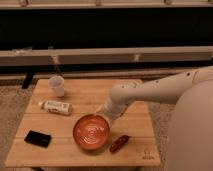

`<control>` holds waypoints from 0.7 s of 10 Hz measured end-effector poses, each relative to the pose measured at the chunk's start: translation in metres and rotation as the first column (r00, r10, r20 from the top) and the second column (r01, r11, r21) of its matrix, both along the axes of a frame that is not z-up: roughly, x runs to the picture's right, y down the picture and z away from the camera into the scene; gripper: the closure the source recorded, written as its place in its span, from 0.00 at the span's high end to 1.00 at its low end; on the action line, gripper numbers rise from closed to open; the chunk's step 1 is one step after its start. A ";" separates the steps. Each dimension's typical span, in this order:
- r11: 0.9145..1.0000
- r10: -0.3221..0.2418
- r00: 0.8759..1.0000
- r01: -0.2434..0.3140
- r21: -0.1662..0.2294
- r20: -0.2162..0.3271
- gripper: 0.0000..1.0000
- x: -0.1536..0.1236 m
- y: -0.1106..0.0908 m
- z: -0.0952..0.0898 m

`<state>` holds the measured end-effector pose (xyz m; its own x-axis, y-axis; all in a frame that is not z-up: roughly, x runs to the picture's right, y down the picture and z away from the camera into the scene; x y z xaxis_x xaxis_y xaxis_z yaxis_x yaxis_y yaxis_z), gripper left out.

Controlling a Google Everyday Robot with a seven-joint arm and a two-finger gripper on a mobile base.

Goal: Drag the pepper across the table

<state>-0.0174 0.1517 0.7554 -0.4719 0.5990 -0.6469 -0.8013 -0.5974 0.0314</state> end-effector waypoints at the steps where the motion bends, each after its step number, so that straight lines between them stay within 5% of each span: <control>1: 1.000 0.003 1.000 -0.003 0.000 0.004 0.65 0.000 0.000 0.000; 4: 0.999 -0.024 0.999 0.022 -0.039 -0.046 0.65 0.011 0.010 0.001; 7: 0.995 -0.055 0.986 0.042 -0.092 -0.156 0.65 0.053 0.025 -0.003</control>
